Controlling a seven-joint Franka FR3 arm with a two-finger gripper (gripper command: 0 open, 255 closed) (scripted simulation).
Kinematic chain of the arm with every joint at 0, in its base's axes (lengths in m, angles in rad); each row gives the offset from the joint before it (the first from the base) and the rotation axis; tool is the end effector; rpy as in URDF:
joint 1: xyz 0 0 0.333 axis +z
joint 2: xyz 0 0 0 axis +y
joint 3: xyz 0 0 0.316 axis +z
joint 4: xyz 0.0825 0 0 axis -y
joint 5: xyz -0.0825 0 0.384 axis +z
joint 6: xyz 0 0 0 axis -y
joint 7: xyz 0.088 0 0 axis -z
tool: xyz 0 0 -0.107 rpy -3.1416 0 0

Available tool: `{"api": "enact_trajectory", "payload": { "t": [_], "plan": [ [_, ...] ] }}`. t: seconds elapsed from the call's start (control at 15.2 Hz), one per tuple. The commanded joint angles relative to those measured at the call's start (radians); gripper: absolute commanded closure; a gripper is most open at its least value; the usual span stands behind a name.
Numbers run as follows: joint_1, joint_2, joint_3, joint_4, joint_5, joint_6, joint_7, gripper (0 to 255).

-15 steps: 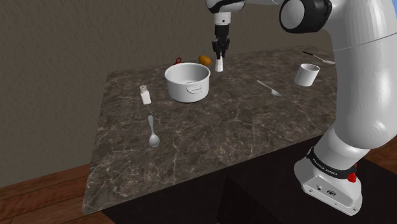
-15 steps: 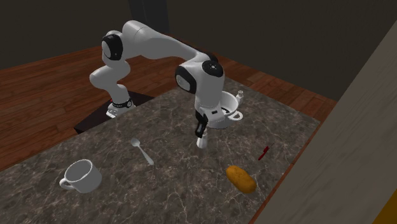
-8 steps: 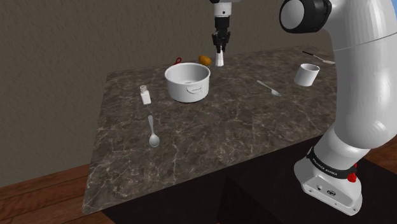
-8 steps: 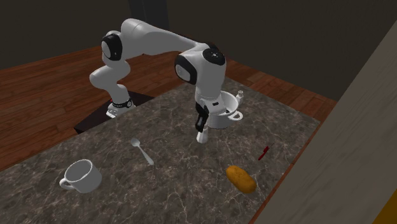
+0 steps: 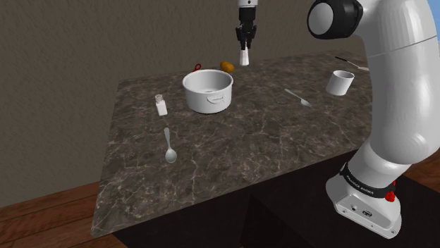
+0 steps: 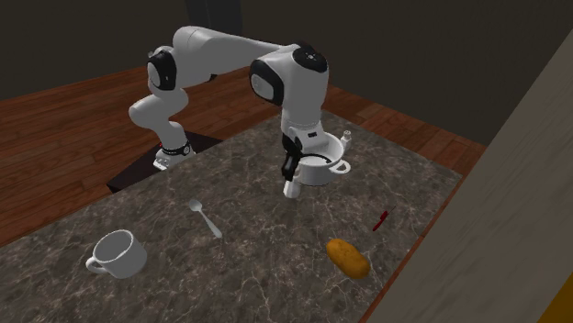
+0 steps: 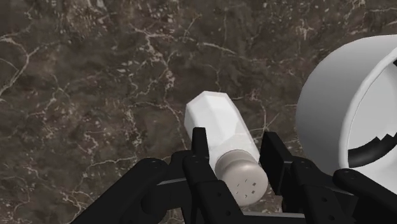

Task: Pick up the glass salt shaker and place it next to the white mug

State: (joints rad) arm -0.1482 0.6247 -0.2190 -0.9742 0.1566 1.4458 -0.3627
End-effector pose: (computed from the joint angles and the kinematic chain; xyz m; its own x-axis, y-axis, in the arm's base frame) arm 0.6820 -0.1892 0.4994 0.9918 0.0398 -0.1215 0.0305 -0.9965 -0.0773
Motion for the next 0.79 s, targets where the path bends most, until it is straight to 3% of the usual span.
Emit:
{"api": "enact_trajectory", "payload": {
  "t": [0.0, 0.46, 0.59, 0.73],
  "plan": [
    [-0.005, 0.012, 0.001, 0.046, 0.002, -0.034, 0.002, 255],
    [-0.036, 0.096, 0.009, 0.278, 0.015, -0.180, 0.015, 255],
    [-0.022, -0.048, -0.011, 0.033, -0.006, -0.082, -0.025, 255],
    [-0.022, -0.143, -0.025, -0.120, -0.023, -0.026, -0.058, 255]
  ]
}}
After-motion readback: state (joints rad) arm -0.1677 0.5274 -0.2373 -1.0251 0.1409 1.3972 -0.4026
